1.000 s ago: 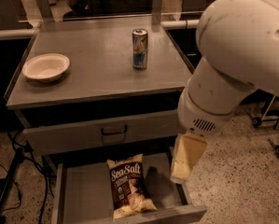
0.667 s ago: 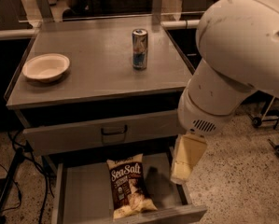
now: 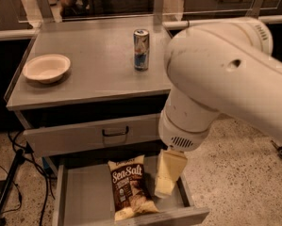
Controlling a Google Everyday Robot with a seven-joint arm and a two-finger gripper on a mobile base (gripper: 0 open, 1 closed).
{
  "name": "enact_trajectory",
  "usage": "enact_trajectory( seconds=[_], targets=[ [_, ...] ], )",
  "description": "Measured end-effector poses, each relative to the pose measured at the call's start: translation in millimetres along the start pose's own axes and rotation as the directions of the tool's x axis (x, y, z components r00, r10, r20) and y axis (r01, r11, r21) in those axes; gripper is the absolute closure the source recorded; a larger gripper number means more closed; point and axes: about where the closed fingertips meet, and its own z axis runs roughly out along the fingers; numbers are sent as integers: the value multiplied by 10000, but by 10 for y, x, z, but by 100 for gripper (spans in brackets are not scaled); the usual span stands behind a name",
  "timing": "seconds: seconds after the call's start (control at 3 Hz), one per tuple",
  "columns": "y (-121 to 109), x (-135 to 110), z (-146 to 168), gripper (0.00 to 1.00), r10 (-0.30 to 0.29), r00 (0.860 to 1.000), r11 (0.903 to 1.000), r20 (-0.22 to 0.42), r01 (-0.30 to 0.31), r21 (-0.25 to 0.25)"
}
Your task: Pick brown chip bag from middle drawer and place on counter
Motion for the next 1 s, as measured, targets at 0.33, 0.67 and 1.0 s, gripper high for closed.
enact_trajectory(
  seconds=[0.33, 0.67, 1.0],
  targets=[
    [-36, -119, 276, 0, 1102, 9938, 9936, 172, -1097, -254],
    [-2, -243, 493, 0, 1675, 9852, 9843, 359, -1650, -632],
    [-3, -244, 494, 0, 1721, 9844, 9835, 364, -1696, -629]
  ],
)
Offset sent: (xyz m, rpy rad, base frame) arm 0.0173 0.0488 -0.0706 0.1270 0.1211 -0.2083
